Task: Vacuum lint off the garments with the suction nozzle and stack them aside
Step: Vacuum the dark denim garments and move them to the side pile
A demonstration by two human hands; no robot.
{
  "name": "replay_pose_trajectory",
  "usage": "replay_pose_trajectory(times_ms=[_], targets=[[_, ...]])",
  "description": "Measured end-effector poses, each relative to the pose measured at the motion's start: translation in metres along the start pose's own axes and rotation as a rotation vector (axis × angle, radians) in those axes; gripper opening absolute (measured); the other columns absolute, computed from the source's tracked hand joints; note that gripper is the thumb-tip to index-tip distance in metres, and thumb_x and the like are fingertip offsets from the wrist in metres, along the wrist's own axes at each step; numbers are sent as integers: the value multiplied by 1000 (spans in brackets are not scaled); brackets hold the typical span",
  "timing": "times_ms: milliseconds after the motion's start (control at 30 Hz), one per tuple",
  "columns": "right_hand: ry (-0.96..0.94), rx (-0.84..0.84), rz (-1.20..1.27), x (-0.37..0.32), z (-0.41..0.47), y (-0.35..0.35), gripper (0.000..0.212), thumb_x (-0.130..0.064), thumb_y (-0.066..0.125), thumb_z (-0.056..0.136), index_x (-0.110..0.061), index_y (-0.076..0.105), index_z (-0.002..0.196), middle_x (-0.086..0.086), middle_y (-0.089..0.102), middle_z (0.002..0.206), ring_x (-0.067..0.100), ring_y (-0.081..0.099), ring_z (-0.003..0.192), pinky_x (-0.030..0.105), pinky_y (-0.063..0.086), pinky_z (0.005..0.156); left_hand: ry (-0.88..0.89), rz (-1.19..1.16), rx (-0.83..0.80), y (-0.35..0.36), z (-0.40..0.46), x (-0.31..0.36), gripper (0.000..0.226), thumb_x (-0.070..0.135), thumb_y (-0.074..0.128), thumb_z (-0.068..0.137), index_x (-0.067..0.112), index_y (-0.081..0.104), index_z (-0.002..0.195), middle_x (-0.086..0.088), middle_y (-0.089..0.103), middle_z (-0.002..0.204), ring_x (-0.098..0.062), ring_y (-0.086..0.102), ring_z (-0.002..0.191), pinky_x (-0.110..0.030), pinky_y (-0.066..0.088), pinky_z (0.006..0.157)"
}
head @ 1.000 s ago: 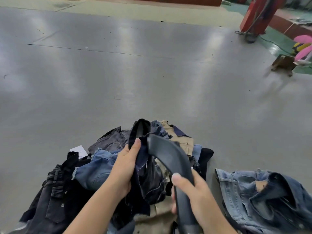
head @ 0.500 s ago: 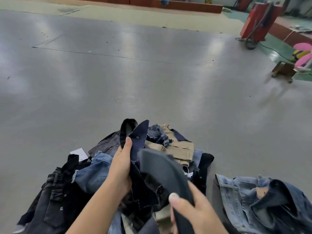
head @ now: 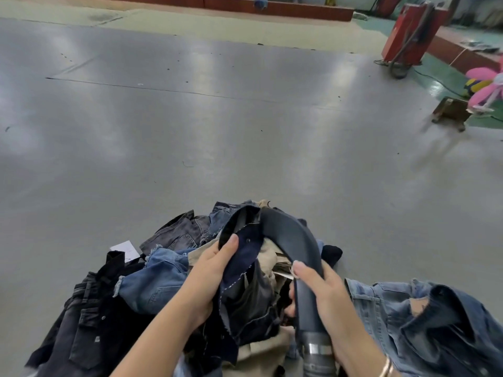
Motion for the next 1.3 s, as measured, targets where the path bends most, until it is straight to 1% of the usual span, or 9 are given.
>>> replay_pose_trajectory(times_ms=[167, 300, 500, 633, 800, 1000, 1133, 1233, 1300], targets=[[-13, 110, 46, -6, 8, -23, 16, -23, 63, 88, -8, 58, 90, 10, 57, 57, 27, 55, 43, 29, 48, 41, -13, -102, 133, -17, 4, 2, 28, 46, 52, 91, 20, 62, 97, 11, 73, 66, 0, 67, 56, -13, 48, 46], [-20, -163, 16, 2, -15, 4, 31, -32, 73, 74, -16, 62, 98, 12, 56, 59, 27, 54, 45, 32, 47, 47, -33, -136, 234, -28, 9, 3, 26, 49, 52, 93, 25, 63, 96, 7, 75, 75, -7, 71, 64, -27, 48, 60], [-45, -276, -288, 26, -40, 35, 53, -54, 67, 62, -46, 54, 114, -32, 66, 107, -11, 61, 100, 9, 44, 79, -47, -155, 273, -32, 9, 0, 25, 49, 56, 91, 25, 63, 90, -4, 74, 76, -23, 69, 72, -38, 55, 68], [17, -201, -180, 23, -35, 33, 40, -42, 79, 68, -38, 62, 104, -4, 72, 81, 15, 67, 70, 28, 49, 67, -66, -120, 204, -24, 6, -3, 29, 43, 57, 92, 17, 67, 97, -11, 75, 89, -27, 72, 81, -40, 56, 77], [20, -44, -51, 6, -16, 11, 22, -27, 67, 84, -11, 60, 98, 10, 57, 59, 26, 55, 47, 31, 48, 45, -28, -73, 237, -26, 9, -1, 22, 41, 53, 94, 21, 62, 90, 9, 72, 64, -2, 68, 56, -15, 48, 47], [-53, -281, -86, -14, -29, 10, 26, -40, 74, 69, -33, 67, 93, 13, 62, 68, 31, 60, 54, 33, 49, 52, -15, -177, 320, -43, 10, 11, 44, 49, 53, 92, 16, 63, 119, -6, 72, 109, -26, 66, 105, -47, 47, 99], [-82, -456, -339, -3, -41, 22, 51, -51, 67, 69, -48, 55, 119, -15, 69, 113, 4, 64, 105, 8, 46, 79, 117, -117, 406, -46, 7, 21, 34, 50, 53, 92, 18, 62, 101, 5, 74, 75, -13, 70, 69, -36, 55, 67], [-44, -491, -381, -1, -43, 31, 52, -50, 66, 72, -44, 51, 122, -25, 67, 112, -6, 61, 103, 5, 43, 78, 201, -73, 422, -45, 4, 26, 33, 50, 53, 91, 18, 63, 91, 9, 72, 73, -12, 67, 71, -36, 52, 74], [-4, -479, -267, -3, -40, 30, 51, -48, 70, 67, -37, 59, 115, -11, 73, 93, 4, 69, 83, 13, 49, 68, 232, -79, 350, -35, 2, 27, 40, 52, 54, 86, 14, 65, 92, -1, 73, 78, -19, 66, 73, -37, 53, 72]])
Point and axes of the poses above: each hand's wrist, its own z-axis towards the middle knuckle, its own y-axis out of the palm, x = y × z, the point moved 7 cm from there along z, towards the middle knuckle
